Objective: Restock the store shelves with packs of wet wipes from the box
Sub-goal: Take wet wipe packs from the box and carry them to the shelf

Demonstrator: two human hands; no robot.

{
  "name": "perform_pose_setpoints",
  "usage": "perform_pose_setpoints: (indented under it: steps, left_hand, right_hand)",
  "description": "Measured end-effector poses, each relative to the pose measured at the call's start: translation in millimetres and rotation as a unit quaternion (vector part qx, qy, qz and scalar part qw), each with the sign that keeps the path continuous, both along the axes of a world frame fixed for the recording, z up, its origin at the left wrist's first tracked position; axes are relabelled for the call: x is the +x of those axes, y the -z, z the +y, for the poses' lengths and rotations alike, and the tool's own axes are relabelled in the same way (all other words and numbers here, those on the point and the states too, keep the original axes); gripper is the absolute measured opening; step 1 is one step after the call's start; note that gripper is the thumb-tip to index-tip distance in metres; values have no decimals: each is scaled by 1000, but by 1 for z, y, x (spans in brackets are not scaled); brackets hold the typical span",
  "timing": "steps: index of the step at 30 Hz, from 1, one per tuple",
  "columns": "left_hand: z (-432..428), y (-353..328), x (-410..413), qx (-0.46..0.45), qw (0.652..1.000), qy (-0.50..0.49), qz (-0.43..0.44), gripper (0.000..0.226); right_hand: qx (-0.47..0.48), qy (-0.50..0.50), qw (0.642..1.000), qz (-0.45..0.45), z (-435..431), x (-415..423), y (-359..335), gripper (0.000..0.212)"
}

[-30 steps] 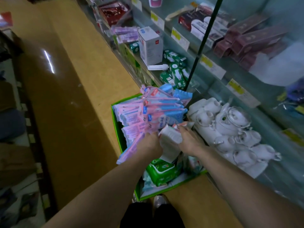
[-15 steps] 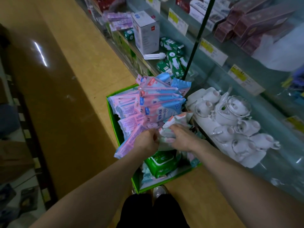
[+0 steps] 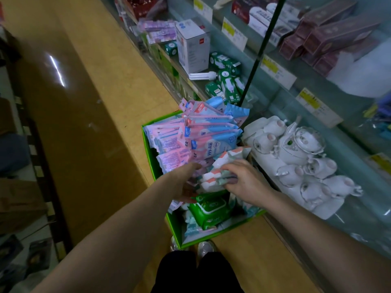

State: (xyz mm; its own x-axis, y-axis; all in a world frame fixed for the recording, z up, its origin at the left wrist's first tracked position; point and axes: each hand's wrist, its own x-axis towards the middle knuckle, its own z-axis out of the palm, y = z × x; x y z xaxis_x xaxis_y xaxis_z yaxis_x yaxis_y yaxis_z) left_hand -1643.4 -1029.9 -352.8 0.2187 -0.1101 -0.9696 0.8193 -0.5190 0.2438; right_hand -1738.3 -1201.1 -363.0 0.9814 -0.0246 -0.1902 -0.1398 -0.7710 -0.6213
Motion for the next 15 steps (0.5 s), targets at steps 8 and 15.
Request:
perform_pose_setpoints:
  steps: [8, 15]
  left_hand:
    - [-5, -6, -4, -113, 991, 3, 69, 30]
    - [-15, 2, -18, -92, 994, -44, -42, 21]
  right_hand:
    - [55, -8, 998, -13, 9, -4, -11, 39]
    - [379, 398, 802, 232, 23, 8, -33, 23]
